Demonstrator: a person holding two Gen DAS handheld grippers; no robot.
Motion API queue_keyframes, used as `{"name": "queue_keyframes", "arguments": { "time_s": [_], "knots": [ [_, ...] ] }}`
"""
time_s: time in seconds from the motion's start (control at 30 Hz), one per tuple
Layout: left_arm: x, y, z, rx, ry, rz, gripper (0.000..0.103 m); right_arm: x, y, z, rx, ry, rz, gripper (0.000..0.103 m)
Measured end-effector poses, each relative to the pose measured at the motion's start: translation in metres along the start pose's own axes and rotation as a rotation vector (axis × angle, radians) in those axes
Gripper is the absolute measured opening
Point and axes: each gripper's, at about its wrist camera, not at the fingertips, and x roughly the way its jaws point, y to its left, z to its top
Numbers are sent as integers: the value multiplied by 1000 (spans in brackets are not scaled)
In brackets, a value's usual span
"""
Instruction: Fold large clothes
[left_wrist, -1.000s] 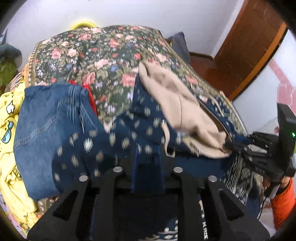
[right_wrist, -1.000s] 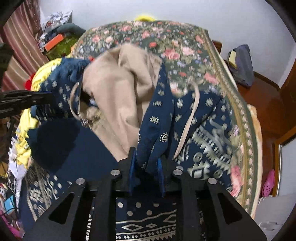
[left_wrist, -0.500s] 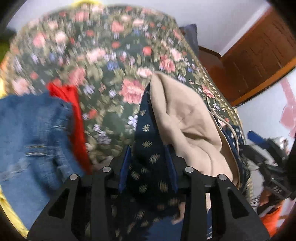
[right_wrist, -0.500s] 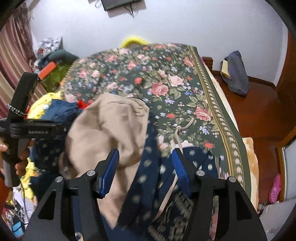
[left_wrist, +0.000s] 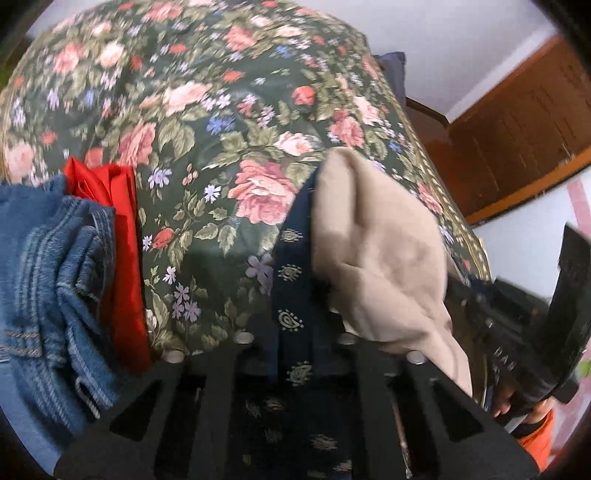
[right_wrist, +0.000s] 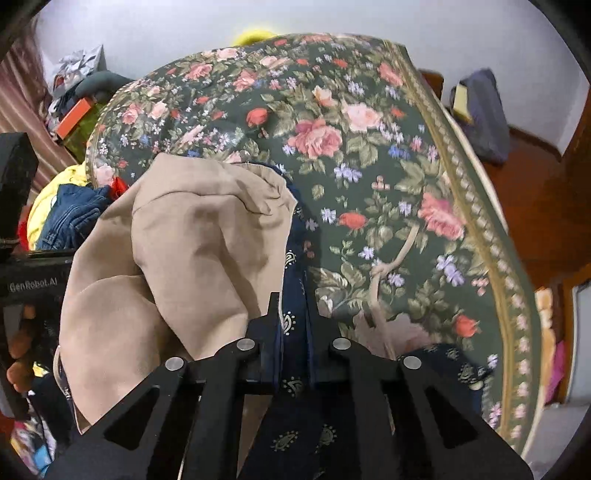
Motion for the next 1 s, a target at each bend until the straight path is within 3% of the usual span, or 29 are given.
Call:
{"name": "queue_keyframes", "arguments": {
  "time_s": [0.13,0.27,0.47,0.7,0.87,1.0],
  "knots": [
    [-45,-14,-15,57,-90,-20,9,-34,16,-1,-59,-88,-13,6],
    [-96,-37,-37,146,-177,-48,9,-84,33,-5,-97,-175,65,5],
    [-145,-62,-95,261,-215,-73,9,-138,63,-30,-205,-235,31,5],
    [-115,-60,-175,345,-130,-30,9,-141,53,-75,-168,-180,3,5],
    [-74,-30,-209,275,-42,6,9,-127,49,-106,-144,-117,-2,5],
    [-65,-14,-219,238,-39,1,11,-114,49,-132,-143,-71,-34,5]
  ]
}}
